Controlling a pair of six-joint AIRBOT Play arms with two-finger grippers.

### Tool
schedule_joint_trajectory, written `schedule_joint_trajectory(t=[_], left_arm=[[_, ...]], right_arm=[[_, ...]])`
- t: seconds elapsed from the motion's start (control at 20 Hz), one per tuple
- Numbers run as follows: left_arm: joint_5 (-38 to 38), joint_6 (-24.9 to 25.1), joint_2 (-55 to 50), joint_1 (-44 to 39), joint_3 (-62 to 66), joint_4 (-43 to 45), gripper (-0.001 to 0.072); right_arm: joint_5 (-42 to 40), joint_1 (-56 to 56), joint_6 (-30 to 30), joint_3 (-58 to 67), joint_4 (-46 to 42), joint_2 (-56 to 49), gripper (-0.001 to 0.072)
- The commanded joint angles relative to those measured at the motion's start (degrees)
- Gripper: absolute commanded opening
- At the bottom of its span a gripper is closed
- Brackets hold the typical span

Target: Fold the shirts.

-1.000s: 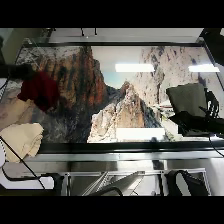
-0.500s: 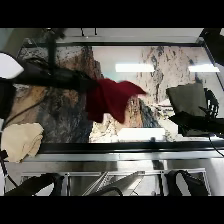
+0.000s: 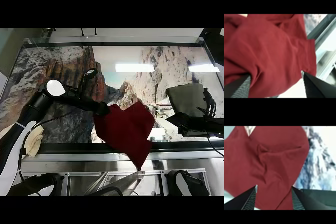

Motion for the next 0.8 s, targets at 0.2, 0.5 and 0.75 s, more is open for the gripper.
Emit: schedule_joint_trajectory(t=[0.2, 0.5, 0.75], left_arm=[[-2.1, 0.1, -2.3, 12.5, 1.5, 9.0, 0.0700], [0.1, 0.7, -12.7, 16.9, -1.8, 5.3, 0.0699], [-3.0, 6.6, -19.4, 12.1, 1.5, -6.5, 0.0699]], right_arm=[[-1.3, 2.4, 0.2, -7.9, 0.0, -0.9, 0.0500], [-17.7, 2.4, -8.7, -11.3, 7.1, -14.0, 0.0499], [-21.6, 2.4, -18.6, -8.0, 14.5, -32.0, 0.0497]])
